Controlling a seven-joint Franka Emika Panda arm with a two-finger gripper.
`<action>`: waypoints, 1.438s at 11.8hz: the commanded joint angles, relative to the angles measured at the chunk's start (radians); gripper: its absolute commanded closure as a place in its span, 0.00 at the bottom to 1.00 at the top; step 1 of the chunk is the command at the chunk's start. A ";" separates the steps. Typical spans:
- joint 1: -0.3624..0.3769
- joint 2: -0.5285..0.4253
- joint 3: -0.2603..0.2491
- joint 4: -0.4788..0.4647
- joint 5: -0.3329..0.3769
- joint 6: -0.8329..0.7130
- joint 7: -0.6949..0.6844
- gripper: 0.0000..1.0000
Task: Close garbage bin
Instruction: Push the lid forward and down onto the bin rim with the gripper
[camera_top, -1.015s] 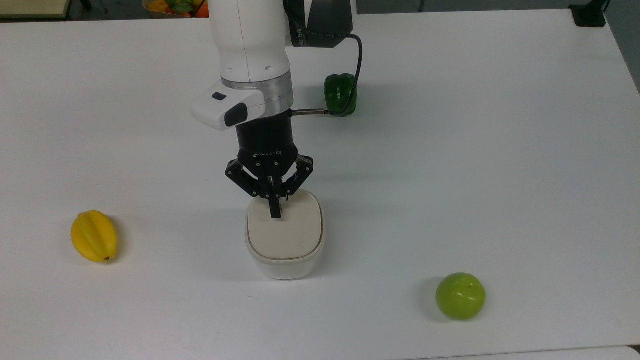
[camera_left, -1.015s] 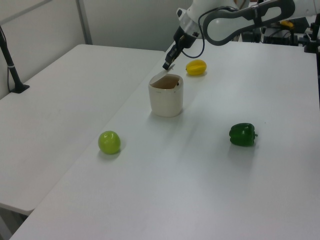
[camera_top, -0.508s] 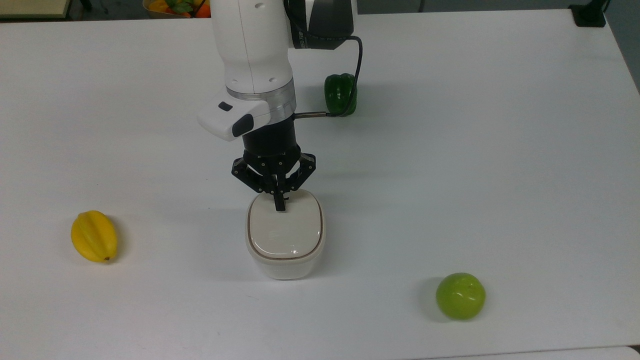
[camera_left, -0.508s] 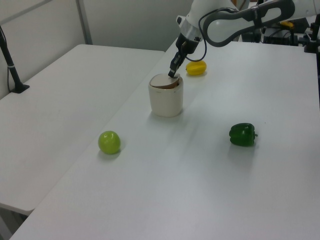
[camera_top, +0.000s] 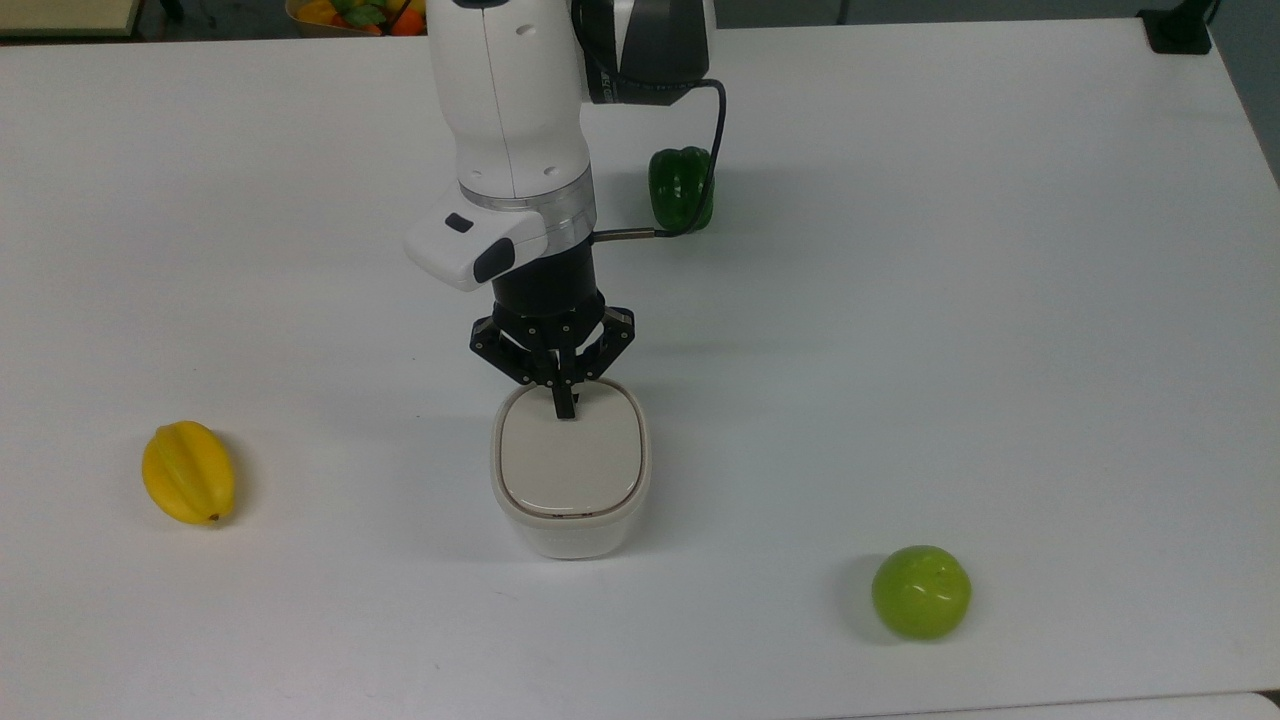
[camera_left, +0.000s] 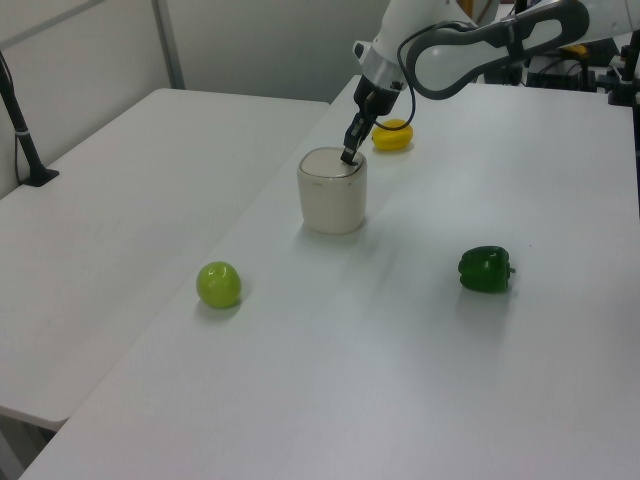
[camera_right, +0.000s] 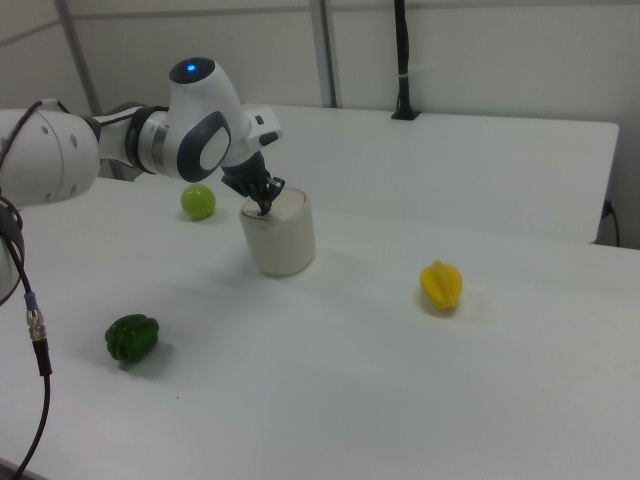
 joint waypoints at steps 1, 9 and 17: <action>0.009 -0.024 -0.005 -0.042 0.008 -0.022 -0.022 1.00; 0.026 -0.008 -0.005 -0.050 0.008 -0.011 -0.026 1.00; 0.020 -0.039 -0.003 -0.037 0.014 -0.011 -0.010 1.00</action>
